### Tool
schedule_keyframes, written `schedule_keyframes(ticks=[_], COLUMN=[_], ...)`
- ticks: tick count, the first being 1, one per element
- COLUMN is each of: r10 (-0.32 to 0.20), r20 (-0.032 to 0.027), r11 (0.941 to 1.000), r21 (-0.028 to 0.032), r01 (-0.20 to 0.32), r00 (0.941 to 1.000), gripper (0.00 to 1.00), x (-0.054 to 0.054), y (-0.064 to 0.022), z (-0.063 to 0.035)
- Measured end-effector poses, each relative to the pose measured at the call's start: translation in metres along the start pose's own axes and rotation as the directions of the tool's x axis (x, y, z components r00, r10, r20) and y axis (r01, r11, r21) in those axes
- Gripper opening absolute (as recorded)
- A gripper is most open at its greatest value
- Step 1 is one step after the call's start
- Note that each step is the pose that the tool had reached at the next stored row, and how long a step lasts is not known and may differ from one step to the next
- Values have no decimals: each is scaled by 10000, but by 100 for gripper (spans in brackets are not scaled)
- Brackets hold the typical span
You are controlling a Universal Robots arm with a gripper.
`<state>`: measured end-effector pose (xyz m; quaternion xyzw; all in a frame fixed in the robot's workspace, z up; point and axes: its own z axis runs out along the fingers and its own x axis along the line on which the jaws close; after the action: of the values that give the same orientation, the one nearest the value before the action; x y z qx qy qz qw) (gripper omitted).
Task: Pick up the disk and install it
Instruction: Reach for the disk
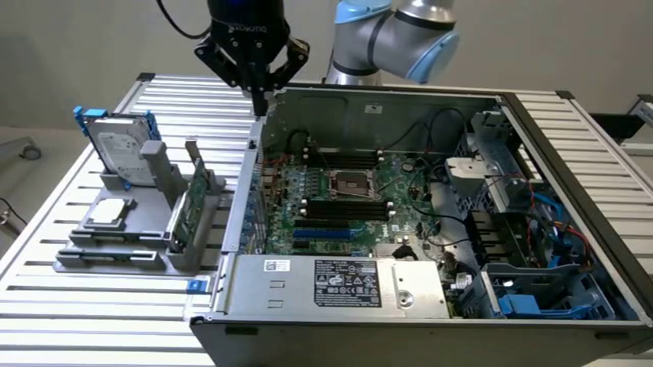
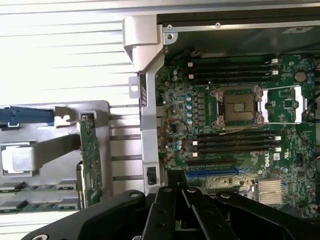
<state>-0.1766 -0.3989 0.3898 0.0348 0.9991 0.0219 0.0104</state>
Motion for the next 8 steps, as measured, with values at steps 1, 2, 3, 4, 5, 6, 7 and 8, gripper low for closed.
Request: schedule_keyframes(ticks=[1,2,3,4,5,6,7,8], r10=[1,1,1,-1,0,0,-1,-2], r20=[1,1,1,2,3,4,6,6], r11=[10000,10000,10000,10000,10000,10000,10000,9999], r21=[9,20,32,46,62,77,91,110], r01=[-1,-1,-1,1,0,0,1,2], r00=[10000,10000,10000,10000,10000,10000,10000,10000], gripper=[11,11,11,11,11,11,11,11], x=[45,90,136,184,230,275,320,365], y=[-3,-6,-8,-10,-10,-10,-10,-9], z=[4,8,13,18,23,28,34,38])
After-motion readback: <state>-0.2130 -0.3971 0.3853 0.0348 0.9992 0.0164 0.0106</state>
